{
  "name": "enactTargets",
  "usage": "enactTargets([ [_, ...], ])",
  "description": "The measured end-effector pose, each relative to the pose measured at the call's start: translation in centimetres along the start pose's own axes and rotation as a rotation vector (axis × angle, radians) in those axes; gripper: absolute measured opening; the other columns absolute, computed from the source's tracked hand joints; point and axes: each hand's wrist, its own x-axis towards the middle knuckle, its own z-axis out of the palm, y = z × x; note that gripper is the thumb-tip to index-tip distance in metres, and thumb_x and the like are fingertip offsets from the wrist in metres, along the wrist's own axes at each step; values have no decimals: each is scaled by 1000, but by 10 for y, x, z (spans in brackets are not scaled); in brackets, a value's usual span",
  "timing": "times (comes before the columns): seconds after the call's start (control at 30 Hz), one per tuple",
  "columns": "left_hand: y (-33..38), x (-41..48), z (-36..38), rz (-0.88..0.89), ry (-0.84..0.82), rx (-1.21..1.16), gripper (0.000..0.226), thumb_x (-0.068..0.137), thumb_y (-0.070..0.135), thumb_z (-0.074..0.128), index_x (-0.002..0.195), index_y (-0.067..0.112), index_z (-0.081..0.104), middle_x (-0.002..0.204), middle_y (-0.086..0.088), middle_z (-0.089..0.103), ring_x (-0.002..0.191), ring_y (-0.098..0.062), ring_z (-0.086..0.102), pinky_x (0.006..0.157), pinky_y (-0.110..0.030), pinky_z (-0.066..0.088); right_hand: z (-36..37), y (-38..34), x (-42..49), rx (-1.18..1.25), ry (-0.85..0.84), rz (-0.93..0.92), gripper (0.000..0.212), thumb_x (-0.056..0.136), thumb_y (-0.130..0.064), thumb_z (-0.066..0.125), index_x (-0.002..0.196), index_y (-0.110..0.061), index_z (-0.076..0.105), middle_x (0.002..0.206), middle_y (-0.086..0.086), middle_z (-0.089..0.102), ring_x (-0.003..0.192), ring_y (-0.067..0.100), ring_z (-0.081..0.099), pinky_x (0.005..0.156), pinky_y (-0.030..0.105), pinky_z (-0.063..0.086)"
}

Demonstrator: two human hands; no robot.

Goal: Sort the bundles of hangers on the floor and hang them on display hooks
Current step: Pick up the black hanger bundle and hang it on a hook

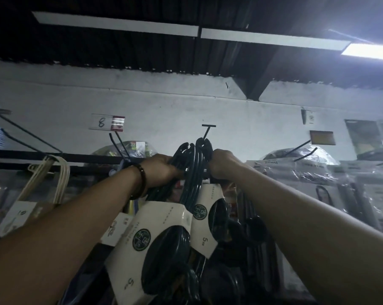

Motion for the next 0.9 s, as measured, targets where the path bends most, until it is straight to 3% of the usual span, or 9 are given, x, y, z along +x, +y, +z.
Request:
enactTargets([
  [0.1,-7,10,8,-4,11,72,32,74,29,82,104,19,78,90,-5,78,87,-29,75,88,-47,63,21,2,21,-51,-52,1,18,103,-24,57,102,-6,63,101,11,69,69,17,61,54,25,52],
  [0.23,-14,20,15,-42,65,198,20,88,22,70,108,17,73,98,-10,76,88,-29,73,84,-40,63,45,5,43,-59,-28,-16,7,101,-17,54,98,-11,57,90,7,59,70,18,55,51,23,41],
  [0.37,-30,28,19,-78,104,257,21,91,14,57,104,13,74,99,-11,76,92,-32,72,88,-46,62,88,20,56,21,-72,55,26,96,-19,69,114,-1,68,110,14,72,97,29,72,82,37,62],
  [0.43,-33,31,20,-86,107,257,22,91,14,55,104,11,73,98,-10,77,90,-30,73,87,-44,62,100,24,59,71,-92,89,31,93,-15,72,120,0,67,117,18,71,104,33,72,89,44,62],
  [0.57,-26,32,21,-88,122,349,17,98,12,53,89,13,67,85,-3,69,79,-17,65,67,-27,54,85,24,57,15,-214,11,39,104,-23,58,135,-1,61,135,18,64,115,29,67,98,37,56],
  [0.63,-20,30,23,-75,135,387,12,99,16,55,100,9,64,94,-8,67,82,-21,64,69,-30,53,70,23,48,-40,-252,-30,39,103,-29,54,133,-6,64,135,15,63,108,28,66,87,35,56],
  [0.73,-11,26,18,-22,163,367,13,100,19,58,93,10,64,87,-7,66,76,-19,61,61,-28,48,37,15,21,-34,-190,-32,31,104,-32,52,104,-5,67,109,15,70,86,27,70,63,31,52],
  [0.8,-3,22,9,61,211,265,15,98,24,63,94,12,69,90,-7,73,82,-24,69,75,-34,57,12,7,0,74,-64,-69,40,108,-37,42,91,-7,61,102,16,70,83,28,66,69,36,51],
  [0.9,10,16,3,163,257,161,18,97,24,62,98,11,73,84,-5,80,81,-26,76,84,-43,62,-22,-11,-45,466,-22,-149,68,107,-61,26,99,-3,61,93,20,75,71,28,75,68,40,62],
])
